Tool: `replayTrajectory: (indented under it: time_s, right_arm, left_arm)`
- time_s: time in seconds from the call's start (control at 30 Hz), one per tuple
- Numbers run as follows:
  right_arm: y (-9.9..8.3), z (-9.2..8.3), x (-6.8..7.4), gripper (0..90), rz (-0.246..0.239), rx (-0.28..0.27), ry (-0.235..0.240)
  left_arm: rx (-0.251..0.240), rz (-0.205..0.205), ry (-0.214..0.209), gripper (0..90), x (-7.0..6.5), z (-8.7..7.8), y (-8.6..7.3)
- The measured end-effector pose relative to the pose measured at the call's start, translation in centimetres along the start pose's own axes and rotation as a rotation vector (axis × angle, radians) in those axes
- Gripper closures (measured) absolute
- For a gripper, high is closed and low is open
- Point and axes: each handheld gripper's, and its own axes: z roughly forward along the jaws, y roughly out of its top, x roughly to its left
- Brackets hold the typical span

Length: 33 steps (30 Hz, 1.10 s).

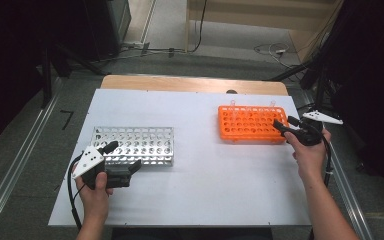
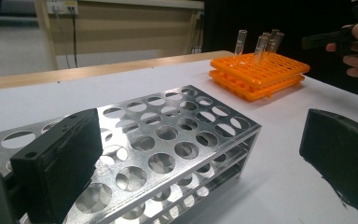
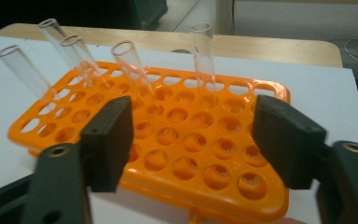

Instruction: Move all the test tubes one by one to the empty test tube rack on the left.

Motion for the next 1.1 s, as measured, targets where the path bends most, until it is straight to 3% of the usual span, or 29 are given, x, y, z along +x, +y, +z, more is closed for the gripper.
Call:
replayTrajectory:
  time_s: [0.27, 0.43, 0.63, 0.87, 1.1]
  right_arm:
    - [0.7, 3.4, -0.3, 51.3, -0.007, 0.043, -0.057]
    - [1.0, 5.1, -0.6, 56.5, 0.014, 0.084, -0.034]
    - [1.2, 6.2, -0.3, 62.0, 0.011, 0.087, -0.058]
    - [1.3, 7.1, -0.4, 67.4, 0.022, 0.095, -0.068]
    - [1.1, 7.4, -0.2, 72.9, 0.001, 0.075, -0.104]
  left_arm:
    - [0.011, -0.004, 0.001, 0.0, -0.1, 0.1, -0.1]
    - [0.009, -0.007, -0.003, 0.0, -0.1, 0.1, -0.1]
    - [0.01, -0.018, 0.024, 0.0, 0.1, 0.0, -0.1]
    - [0.009, -0.022, 0.021, 0.0, 0.1, 0.1, -0.1]
    - [0.014, -0.021, 0.022, 0.0, 0.1, 0.1, -0.1]
